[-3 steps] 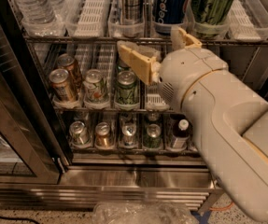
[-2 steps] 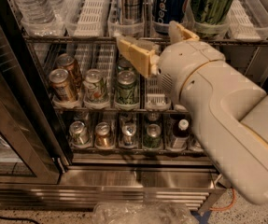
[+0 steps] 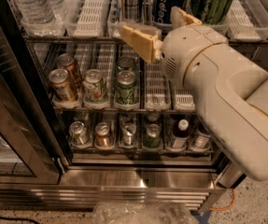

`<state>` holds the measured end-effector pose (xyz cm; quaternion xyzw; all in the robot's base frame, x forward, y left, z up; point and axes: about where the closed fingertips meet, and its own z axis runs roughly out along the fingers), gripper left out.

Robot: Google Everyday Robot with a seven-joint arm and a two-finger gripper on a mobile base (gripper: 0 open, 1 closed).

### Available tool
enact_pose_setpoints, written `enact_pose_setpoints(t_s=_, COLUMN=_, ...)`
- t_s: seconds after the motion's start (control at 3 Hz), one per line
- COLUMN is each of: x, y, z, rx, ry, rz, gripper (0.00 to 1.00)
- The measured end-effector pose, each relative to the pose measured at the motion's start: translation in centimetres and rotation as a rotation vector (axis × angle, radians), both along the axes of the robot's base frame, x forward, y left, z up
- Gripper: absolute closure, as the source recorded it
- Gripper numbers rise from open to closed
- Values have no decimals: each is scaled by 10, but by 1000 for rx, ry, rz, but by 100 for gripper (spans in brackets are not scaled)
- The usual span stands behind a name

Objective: Pick redbull can from top shelf of fridge

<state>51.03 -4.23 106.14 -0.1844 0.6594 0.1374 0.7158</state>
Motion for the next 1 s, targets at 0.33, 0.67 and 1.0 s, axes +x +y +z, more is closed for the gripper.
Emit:
enact_pose_setpoints(t_s=0.33, x=3, y=10, z=0, rx=-2, ry=-12, rz=31, gripper=23)
enact_pose_setpoints(t_s=0.67, x=5, y=23, z=-3, rx=2, ry=-14, rz=64, gripper=23)
enact_pose_setpoints(t_s=1.0, x=8, y=22, z=2, rx=10, ry=-15, rz=62, gripper=22)
